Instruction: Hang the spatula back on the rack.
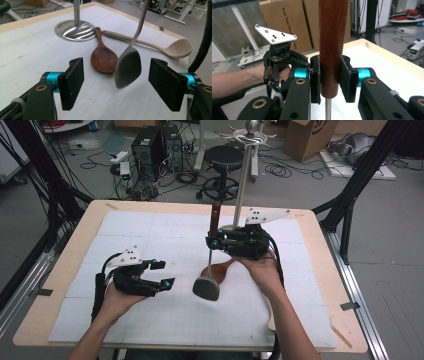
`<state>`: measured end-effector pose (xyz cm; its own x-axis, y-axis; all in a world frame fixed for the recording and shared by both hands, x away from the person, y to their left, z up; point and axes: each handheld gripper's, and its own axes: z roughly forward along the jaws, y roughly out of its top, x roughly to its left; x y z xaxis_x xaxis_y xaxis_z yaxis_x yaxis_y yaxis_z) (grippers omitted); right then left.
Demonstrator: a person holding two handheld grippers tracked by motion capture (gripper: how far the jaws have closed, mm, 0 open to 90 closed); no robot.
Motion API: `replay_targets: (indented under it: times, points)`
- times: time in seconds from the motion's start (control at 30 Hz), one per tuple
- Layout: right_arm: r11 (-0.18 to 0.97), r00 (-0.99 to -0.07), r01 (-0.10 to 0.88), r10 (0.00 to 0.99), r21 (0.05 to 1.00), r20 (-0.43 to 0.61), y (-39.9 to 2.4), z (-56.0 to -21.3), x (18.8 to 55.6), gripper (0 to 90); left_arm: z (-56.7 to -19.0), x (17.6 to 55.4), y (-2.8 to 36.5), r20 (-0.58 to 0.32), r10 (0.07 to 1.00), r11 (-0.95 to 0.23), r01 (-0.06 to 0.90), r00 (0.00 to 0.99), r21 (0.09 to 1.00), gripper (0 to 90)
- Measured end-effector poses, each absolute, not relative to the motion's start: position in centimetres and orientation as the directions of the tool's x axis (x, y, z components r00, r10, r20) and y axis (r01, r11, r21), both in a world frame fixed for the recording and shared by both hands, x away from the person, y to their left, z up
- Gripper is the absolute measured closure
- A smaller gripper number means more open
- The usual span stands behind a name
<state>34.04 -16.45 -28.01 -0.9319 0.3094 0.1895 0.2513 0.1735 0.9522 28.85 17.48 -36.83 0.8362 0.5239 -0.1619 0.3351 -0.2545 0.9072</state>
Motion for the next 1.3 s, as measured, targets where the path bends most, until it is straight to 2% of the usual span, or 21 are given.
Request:
replay_targets:
  times: [0.67,1.3]
  points:
    - [0.196,-0.929,0.246,0.326,0.949,0.173,-16.9,-27.0,34.9,73.4,-37.9,28.1,20.3,-0.122,0.589,-0.264,0.334,0.799,0.905,19.2]
    - [0.192,-0.925,0.244,0.342,0.951,0.168,-17.2,-26.4,36.2,73.4,-38.6,27.7,21.3,-0.132,0.605,-0.253,0.347,0.785,0.903,17.9]
